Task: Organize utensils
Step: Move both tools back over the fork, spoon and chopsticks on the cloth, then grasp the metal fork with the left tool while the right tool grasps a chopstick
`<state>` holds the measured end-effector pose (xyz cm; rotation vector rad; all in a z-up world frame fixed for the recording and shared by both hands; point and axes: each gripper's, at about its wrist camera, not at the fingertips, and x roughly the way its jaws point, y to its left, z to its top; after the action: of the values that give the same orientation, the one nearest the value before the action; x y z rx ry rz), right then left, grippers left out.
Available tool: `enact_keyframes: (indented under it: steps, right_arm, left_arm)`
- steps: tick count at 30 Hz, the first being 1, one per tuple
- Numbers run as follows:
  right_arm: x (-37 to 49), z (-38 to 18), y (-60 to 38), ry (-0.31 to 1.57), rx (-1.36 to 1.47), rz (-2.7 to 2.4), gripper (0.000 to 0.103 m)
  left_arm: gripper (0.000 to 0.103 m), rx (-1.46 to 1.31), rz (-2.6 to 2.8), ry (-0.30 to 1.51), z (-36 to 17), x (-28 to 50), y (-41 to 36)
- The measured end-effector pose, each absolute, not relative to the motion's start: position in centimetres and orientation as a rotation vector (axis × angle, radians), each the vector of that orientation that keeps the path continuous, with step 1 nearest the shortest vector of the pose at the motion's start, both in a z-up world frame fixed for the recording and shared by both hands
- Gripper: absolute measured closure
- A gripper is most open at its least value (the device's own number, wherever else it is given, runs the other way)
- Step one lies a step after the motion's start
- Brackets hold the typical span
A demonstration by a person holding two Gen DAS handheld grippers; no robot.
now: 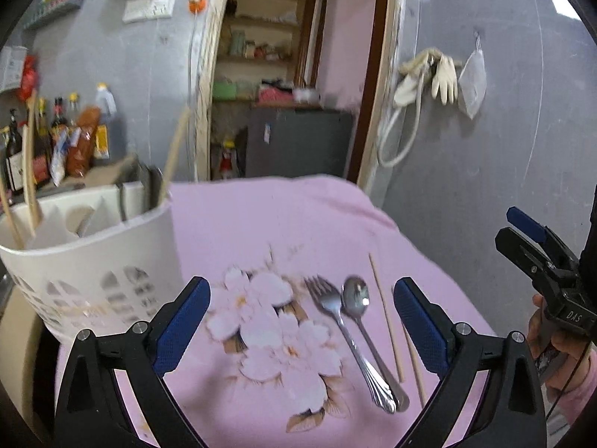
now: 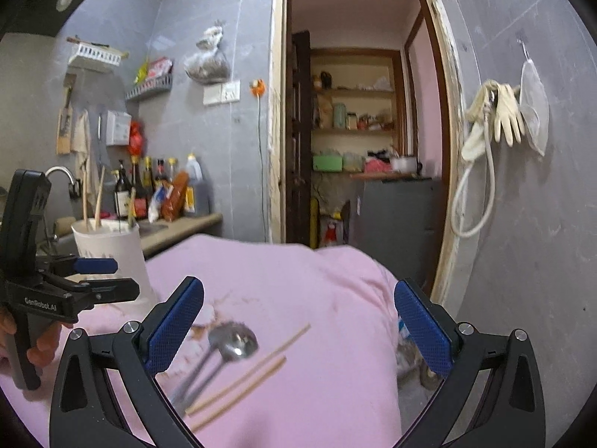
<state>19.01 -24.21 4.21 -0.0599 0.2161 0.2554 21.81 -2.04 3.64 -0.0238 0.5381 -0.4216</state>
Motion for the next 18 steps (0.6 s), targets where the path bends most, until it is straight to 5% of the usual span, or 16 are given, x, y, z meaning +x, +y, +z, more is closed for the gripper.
enact_keyframes:
  steps: [8, 13, 18]
  right_arm:
    - [21.0, 1.7, -24.9, 0.409, -0.044, 0.239, 0.0]
    - [22.1, 1.0, -24.6, 0.494, -0.057, 0.238, 0.009]
    - [23.3, -0.1, -23.6, 0.588, -0.1, 0.256, 0.037]
  left_arm:
    - [0.008, -0.016, -0.46, 0.729, 1.0, 24.2, -3.3]
    - [0.036, -0.035, -0.503, 0.826, 0.1, 25.8, -3.7]
    - [0.054, -0.075, -0.547, 0.923, -1.1, 27.6, -4.4]
